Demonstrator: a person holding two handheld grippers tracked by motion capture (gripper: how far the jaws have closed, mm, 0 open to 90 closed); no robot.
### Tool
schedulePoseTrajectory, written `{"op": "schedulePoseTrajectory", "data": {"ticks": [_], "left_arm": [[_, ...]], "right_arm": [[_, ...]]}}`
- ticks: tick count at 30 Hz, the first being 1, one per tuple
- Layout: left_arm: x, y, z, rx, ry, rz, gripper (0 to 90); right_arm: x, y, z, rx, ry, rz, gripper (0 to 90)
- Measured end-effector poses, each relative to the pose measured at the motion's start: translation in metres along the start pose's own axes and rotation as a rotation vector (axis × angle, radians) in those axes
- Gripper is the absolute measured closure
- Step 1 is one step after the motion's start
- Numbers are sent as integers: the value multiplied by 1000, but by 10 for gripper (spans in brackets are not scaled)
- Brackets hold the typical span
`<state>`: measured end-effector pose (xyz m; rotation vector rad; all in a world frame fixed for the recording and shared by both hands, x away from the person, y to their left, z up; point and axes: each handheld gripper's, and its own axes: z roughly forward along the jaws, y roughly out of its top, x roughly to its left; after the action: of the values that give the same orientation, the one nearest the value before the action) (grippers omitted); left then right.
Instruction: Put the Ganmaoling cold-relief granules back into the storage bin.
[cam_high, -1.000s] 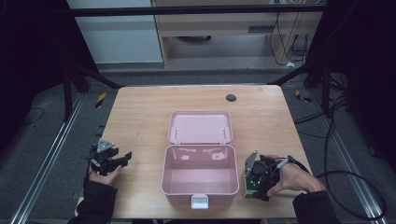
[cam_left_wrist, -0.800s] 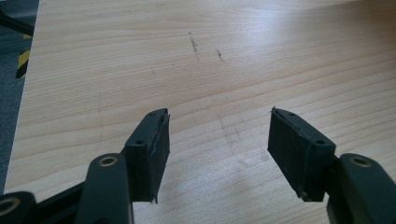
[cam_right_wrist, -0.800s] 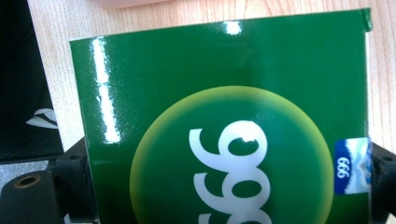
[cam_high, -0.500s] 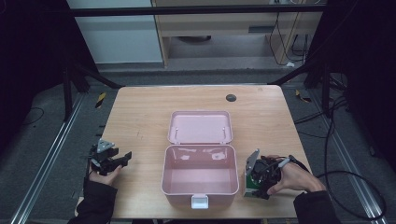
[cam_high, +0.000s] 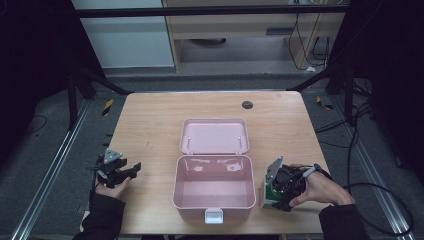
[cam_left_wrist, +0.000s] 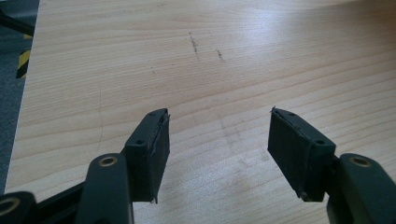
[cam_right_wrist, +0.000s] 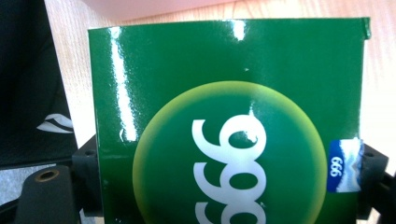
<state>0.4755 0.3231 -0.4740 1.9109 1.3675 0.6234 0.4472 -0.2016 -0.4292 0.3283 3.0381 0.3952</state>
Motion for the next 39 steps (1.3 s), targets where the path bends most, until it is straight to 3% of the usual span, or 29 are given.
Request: {"op": "schedulePoseTrajectory", "data": {"ticks": [25, 39], "left_arm": [[0, 0, 0, 2, -3, 1, 382], [0, 0, 0, 1, -2, 2, 382]], "right_arm": [[-1, 5, -60, -80, -56, 25, 159], [1, 12, -85, -71, -57, 17, 159]]}}
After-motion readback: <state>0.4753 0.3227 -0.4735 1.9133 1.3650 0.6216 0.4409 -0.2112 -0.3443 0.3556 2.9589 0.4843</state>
